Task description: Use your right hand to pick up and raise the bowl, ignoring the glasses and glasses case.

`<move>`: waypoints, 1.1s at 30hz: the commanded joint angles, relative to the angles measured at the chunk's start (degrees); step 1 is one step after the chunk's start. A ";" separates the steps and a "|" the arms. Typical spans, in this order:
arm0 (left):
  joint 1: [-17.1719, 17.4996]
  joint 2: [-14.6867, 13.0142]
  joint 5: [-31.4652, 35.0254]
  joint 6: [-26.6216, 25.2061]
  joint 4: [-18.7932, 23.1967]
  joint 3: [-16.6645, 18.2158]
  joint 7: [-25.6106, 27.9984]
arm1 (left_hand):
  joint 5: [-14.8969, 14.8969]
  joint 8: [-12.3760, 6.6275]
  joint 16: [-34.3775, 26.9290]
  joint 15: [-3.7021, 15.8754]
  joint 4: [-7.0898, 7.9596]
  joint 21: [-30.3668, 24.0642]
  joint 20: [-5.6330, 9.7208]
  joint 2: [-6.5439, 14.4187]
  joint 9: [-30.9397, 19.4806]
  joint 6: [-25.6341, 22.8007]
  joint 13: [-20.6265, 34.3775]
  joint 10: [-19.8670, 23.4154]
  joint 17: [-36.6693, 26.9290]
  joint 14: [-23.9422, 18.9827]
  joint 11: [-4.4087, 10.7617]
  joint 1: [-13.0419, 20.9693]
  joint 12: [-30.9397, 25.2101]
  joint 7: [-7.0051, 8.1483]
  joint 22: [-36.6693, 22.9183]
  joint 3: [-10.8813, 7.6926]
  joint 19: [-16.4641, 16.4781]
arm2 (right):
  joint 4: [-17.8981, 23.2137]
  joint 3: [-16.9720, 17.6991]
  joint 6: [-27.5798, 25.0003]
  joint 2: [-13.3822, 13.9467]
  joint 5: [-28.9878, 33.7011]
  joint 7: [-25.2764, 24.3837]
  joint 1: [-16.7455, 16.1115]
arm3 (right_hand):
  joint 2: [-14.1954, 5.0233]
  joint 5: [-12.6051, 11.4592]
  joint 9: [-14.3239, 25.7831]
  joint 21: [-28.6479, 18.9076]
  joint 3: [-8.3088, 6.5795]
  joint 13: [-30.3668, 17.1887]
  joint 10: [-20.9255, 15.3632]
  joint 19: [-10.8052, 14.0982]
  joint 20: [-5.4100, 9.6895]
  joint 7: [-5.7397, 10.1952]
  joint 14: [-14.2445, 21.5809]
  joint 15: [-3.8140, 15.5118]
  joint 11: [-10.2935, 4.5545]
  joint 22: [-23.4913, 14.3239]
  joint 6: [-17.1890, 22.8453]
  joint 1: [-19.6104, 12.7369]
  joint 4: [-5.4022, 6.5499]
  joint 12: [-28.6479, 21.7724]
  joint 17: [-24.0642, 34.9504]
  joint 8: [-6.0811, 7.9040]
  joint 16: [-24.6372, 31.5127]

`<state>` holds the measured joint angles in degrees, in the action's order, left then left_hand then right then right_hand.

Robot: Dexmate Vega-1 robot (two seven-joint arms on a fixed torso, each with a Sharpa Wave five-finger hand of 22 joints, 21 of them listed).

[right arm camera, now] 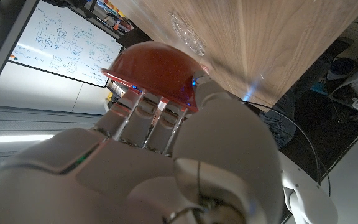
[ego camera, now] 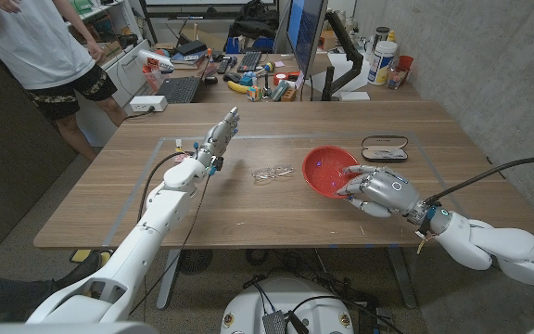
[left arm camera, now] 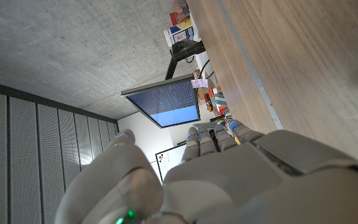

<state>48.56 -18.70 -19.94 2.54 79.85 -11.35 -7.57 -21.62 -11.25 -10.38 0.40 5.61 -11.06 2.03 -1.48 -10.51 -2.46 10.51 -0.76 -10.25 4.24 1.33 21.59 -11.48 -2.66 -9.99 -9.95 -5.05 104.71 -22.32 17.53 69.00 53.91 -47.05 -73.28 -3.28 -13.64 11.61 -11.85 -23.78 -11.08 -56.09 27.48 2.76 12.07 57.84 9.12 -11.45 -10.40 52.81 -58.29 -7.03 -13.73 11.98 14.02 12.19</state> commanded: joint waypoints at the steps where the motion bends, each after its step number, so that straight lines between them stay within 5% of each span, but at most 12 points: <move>1: -0.22 0.58 -0.02 0.97 -0.81 0.08 -0.23 | -0.20 -0.08 -0.31 -0.25 0.14 -0.23 2.23 0.47 -0.16 -0.03 0.29 -0.37 -0.25 0.44 -0.05 0.07 0.01 -0.03 -0.25 0.37 -0.52 | 3.55 5.52 -0.26 1.81 -1.82 1.15 -3.57 | -0.12 0.07 0.11 0.13 0.08 -0.21 0.11 -0.09 5.64 0.03 -0.29 4.25 -0.05 -0.16 -0.28 0.28 0.04 0.25 0.03 -0.32 -0.15; 33: 0.38 -0.44 -0.70 1.15 0.09 0.96 -0.75 | -0.15 -0.09 -0.32 -0.25 0.09 -0.23 2.26 0.71 -0.16 -0.13 0.28 -0.36 -0.24 0.45 -0.16 0.26 -0.01 -0.07 -0.25 0.67 -0.62 | 7.19 13.43 1.37 -2.45 1.40 4.75 -7.00 | -0.35 0.23 0.13 0.21 0.13 -0.48 0.03 -0.26 5.31 0.15 -1.43 4.16 -0.09 -0.13 -0.66 1.10 0.42 0.63 -0.28 -0.92 -0.93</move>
<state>48.92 -18.65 -20.37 3.87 79.60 -10.63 -7.82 -21.61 -11.25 -10.38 0.40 5.67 -11.06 2.02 -1.25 -10.51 -2.46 10.51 -0.76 -10.25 4.24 1.33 21.82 -11.47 -2.66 -9.99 -9.53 -5.05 110.67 -11.15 18.74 68.27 54.18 -43.46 -78.96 -3.47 -13.60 11.59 -11.63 -23.55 -11.35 -56.09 27.48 2.76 12.16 56.68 8.61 -11.44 -10.41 52.26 -57.61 -6.80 -13.30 11.71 13.29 11.43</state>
